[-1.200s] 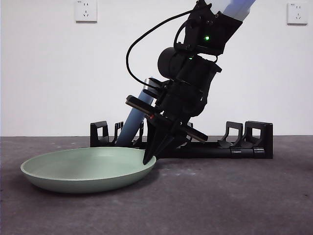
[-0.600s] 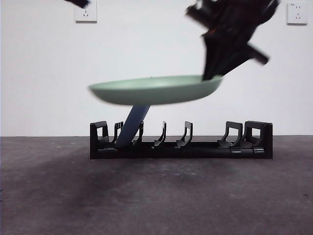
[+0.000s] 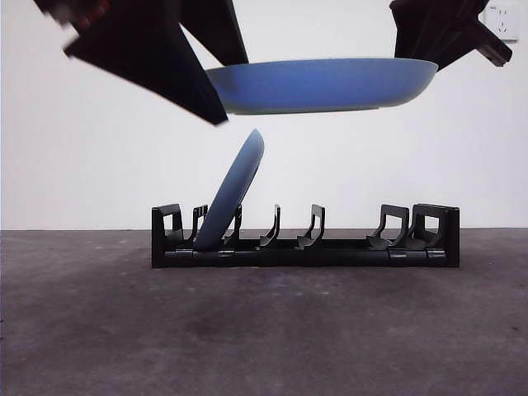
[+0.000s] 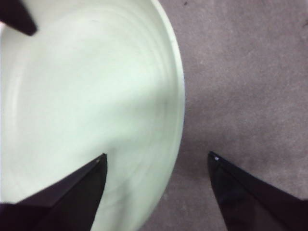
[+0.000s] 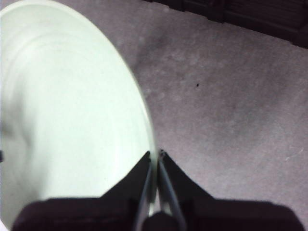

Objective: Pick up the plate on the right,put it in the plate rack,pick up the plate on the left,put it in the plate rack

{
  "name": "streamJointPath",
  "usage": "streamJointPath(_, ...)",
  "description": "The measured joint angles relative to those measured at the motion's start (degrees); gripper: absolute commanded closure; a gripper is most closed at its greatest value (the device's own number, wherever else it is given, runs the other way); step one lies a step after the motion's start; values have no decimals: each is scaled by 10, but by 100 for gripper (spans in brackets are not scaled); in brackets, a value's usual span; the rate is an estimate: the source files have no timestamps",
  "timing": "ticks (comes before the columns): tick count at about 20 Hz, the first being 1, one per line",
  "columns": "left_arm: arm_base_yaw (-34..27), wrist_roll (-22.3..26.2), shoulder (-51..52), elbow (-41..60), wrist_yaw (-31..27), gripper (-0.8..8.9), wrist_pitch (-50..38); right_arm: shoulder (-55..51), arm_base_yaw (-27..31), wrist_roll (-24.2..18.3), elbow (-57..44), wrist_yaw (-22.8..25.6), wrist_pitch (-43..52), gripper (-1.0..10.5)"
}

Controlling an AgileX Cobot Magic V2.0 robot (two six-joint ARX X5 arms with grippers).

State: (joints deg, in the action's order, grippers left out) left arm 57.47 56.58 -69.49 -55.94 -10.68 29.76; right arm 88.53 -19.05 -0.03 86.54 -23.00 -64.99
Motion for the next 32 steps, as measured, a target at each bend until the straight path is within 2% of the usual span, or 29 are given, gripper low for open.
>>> streamJointPath(2, 0, 3, -6, 0, -1, 477, -7, 0, 0, 0, 0, 0, -2, 963)
streamJointPath(3, 1, 4, -7, 0, -1, 517, -11, 0, 0, 0, 0, 0, -4, 963)
streamJointPath(6, 1, 5, -7, 0, -2, 741, -23, 0, 0, 0, 0, 0, -9, 963)
streamJointPath(8, 1, 4, -7, 0, -2, 824, -24, 0, 0, 0, 0, 0, -9, 963)
streamJointPath(25, 19, 14, -7, 0, 8, 822, -6, 0, 1, 0, 0, 3, -7, 935)
streamJointPath(26, 20, 12, -7, 0, 8, 822, -6, 0, 1, 0, 0, 2, -5, 917)
streamJointPath(30, 22, -16, -7, 0, 21, 822, 4, -1, 0, 0, 0, -2, 10, 628)
streamJointPath(32, 22, -29, -7, 0, 31, 822, 10, -6, 1, 0, 0, -3, 16, 600)
